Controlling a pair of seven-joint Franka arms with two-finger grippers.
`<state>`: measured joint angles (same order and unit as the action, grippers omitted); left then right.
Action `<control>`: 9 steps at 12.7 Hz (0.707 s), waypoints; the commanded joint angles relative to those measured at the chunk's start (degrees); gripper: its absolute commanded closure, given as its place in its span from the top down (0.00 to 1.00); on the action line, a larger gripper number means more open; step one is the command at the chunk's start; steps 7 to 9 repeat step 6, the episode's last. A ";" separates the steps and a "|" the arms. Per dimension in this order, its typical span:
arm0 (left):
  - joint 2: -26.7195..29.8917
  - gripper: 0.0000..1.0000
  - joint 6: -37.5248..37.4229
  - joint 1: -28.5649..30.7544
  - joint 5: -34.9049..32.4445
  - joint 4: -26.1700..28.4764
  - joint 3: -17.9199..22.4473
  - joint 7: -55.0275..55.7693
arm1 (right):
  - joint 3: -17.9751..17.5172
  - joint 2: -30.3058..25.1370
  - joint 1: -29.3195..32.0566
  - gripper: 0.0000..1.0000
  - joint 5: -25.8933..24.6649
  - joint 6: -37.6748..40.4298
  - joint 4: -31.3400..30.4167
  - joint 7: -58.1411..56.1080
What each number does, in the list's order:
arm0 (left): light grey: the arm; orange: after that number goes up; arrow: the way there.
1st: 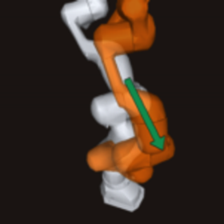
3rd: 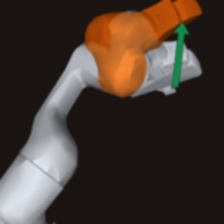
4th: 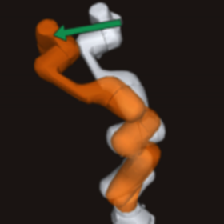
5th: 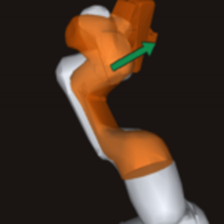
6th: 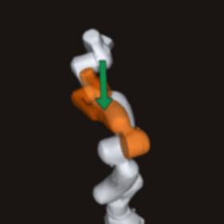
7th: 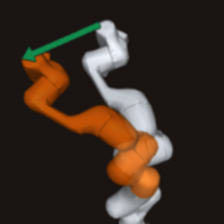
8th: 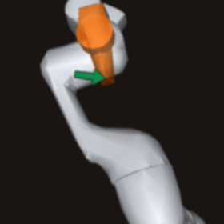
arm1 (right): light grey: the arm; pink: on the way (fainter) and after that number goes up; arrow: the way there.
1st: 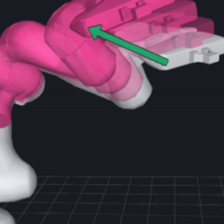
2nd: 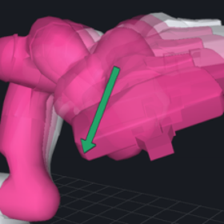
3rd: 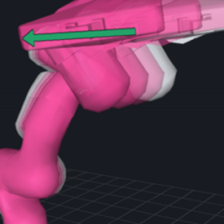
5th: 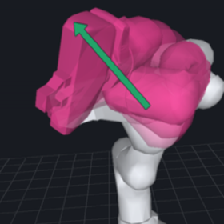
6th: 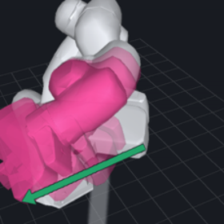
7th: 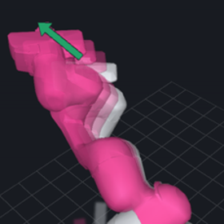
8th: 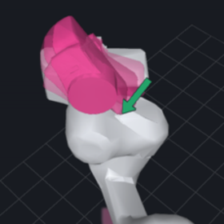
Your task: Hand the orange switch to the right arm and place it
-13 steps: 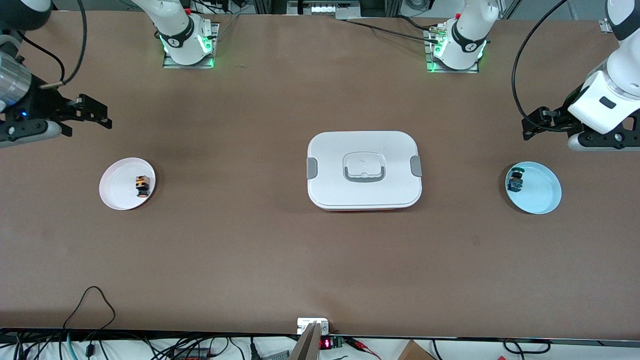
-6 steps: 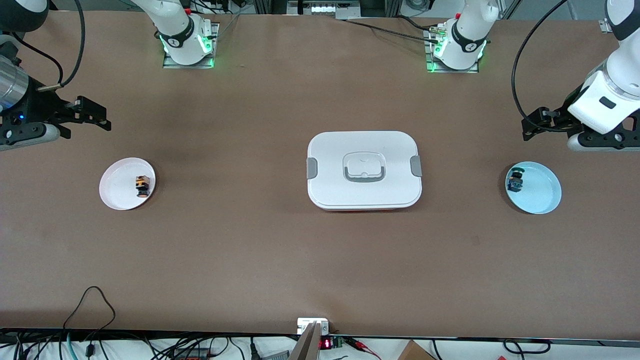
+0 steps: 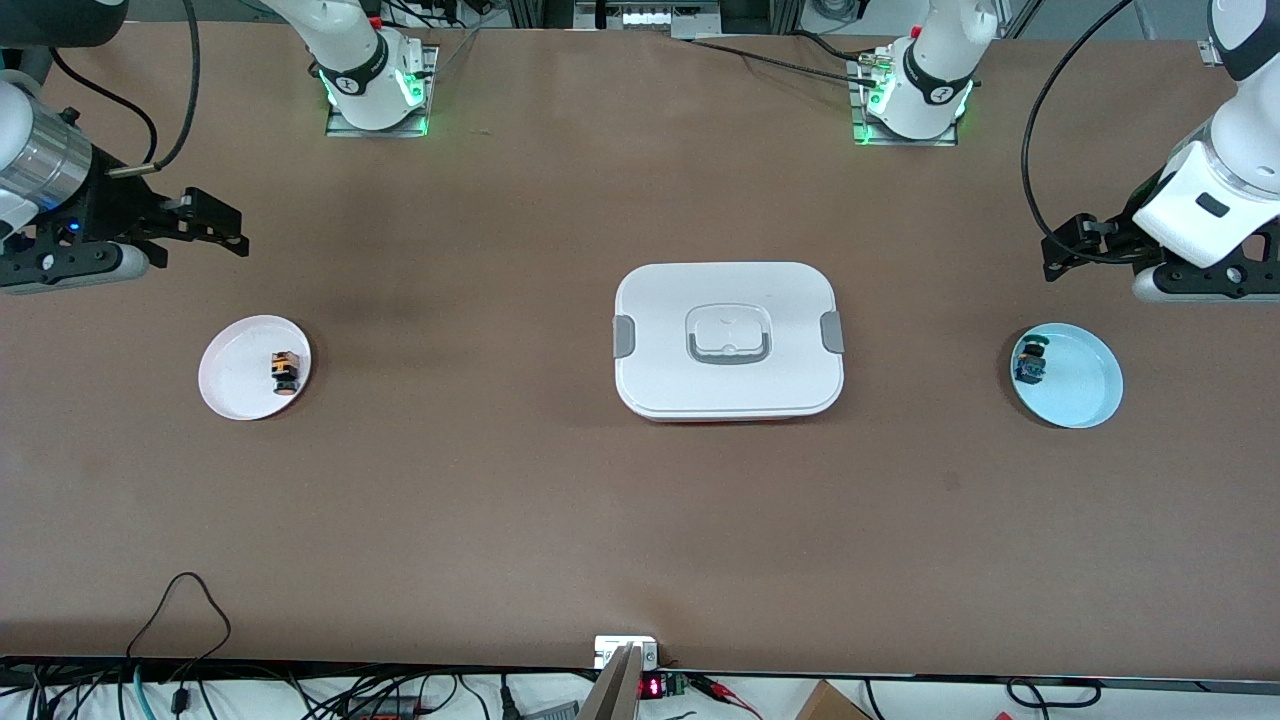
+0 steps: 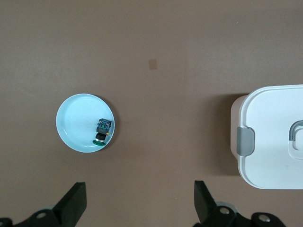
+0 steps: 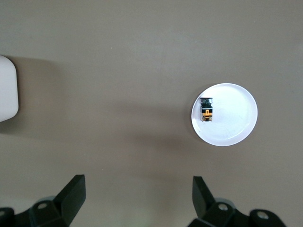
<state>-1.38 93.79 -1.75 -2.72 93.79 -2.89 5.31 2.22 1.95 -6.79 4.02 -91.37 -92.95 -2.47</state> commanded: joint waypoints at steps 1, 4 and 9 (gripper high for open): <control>-0.91 1.00 -0.45 0.08 0.17 -1.77 -0.18 0.05 | 0.15 0.33 0.11 1.00 0.11 1.37 1.46 0.54; -0.91 1.00 -0.54 0.08 0.17 -1.77 -0.18 0.14 | 0.24 0.60 0.28 1.00 0.28 1.10 1.46 -1.21; -0.91 1.00 -0.54 -0.01 0.17 -1.77 -0.18 0.14 | 0.42 0.68 0.46 1.00 0.29 0.93 1.46 -2.09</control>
